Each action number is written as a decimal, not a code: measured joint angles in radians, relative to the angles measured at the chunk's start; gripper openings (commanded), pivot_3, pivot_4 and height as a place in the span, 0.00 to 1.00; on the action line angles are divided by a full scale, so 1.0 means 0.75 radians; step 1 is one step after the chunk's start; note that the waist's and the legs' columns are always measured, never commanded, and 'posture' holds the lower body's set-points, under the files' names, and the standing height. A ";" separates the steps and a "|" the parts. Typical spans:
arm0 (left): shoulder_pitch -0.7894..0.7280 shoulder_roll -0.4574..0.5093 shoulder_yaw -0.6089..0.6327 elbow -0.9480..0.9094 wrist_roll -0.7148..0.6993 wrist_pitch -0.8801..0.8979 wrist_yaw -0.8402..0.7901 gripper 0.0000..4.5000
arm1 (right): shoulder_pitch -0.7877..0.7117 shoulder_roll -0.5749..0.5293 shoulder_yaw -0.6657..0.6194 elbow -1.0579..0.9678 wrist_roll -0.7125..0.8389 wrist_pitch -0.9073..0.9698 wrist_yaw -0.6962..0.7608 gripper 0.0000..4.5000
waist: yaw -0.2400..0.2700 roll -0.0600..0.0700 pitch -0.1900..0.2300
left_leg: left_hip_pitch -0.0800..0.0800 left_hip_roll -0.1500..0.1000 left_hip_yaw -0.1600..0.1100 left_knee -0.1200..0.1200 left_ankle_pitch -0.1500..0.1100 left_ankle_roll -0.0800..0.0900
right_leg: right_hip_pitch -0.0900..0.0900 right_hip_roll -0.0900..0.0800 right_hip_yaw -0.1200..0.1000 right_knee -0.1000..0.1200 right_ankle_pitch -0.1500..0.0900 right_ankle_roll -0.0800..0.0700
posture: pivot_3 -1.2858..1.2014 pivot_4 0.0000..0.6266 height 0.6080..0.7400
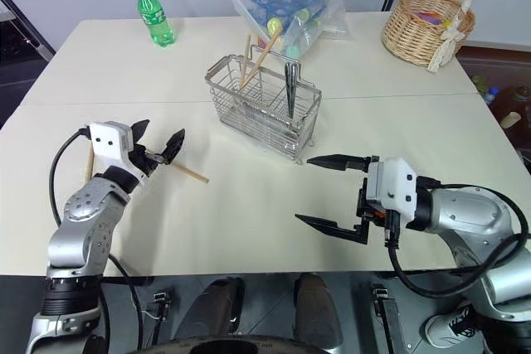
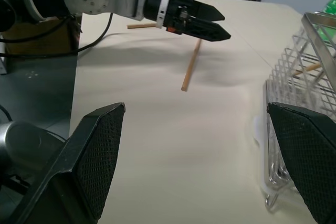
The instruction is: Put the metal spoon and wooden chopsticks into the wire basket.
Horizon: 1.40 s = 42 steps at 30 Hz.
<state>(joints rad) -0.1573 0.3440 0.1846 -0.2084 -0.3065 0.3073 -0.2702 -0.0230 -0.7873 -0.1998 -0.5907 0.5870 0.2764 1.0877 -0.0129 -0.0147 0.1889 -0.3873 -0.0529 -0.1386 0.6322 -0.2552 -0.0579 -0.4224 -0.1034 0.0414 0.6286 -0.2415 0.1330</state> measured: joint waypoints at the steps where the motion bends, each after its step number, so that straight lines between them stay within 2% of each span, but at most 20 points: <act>1: -0.004 -0.007 0.001 -0.014 0.017 0.031 0.041 1.00 | -0.022 0.001 0.010 0.014 -0.001 0.001 -0.002 0.99 | 0.001 0.000 0.000 | 0.000 0.000 0.000 0.000 0.000 0.000 | 0.000 0.000 0.000 0.000 0.000 0.000 | 0.52 0.24 1.00; 12: -0.157 -0.129 0.013 -0.318 0.153 0.645 0.516 1.00 | -0.142 0.028 0.115 0.131 -0.007 0.001 -0.009 0.99 | 0.001 -0.004 0.000 | 0.000 0.000 -0.001 0.000 0.000 0.000 | 0.000 0.000 0.000 0.001 0.000 0.001 | 0.52 0.24 1.00; 20: -0.227 -0.244 0.069 -0.438 0.292 1.044 0.749 1.00 | -0.180 0.065 0.164 0.173 -0.044 -0.013 -0.021 0.99 | 0.004 -0.005 0.000 | 0.000 -0.001 -0.001 0.000 0.000 0.000 | 0.000 0.000 0.000 0.001 0.001 0.001 | 0.52 0.24 1.00; 30: -0.284 -0.477 0.168 -0.307 0.340 1.078 0.834 1.00 | -0.177 0.045 0.157 0.175 -0.042 -0.017 -0.024 0.99 | 0.005 -0.007 -0.001 | 0.000 -0.001 -0.001 0.001 0.000 -0.001 | 0.000 0.000 0.000 0.000 0.001 0.001 | 0.52 0.24 1.00; 36: -0.363 -0.537 0.194 -0.183 0.366 1.034 0.883 1.00 | -0.155 0.026 0.114 0.198 -0.027 0.077 -0.078 0.99 | 0.007 -0.008 -0.001 | -0.001 -0.001 0.000 0.001 0.000 -0.001 | 0.000 0.000 0.000 0.000 0.001 0.001 | 0.52 0.24 1.00; 42: -0.403 -0.580 0.225 -0.086 0.370 0.977 0.924 1.00 | -0.167 0.035 0.009 0.222 0.125 0.288 -0.215 0.99 | 0.007 -0.008 -0.001 | -0.001 -0.001 0.000 0.001 0.000 -0.001 | 0.000 0.000 0.000 0.000 0.001 0.001 | 0.52 0.24 1.00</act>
<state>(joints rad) -0.4597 -0.0910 0.3532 -0.2729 -0.0291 1.0398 0.4225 -0.1480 -0.7608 -0.1932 -0.4241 0.6808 0.4923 0.9265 -0.0073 -0.0211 0.1882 -0.3878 -0.0534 -0.1389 0.6332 -0.2550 -0.0584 -0.4221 -0.1034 0.0414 0.6288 -0.2409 0.1339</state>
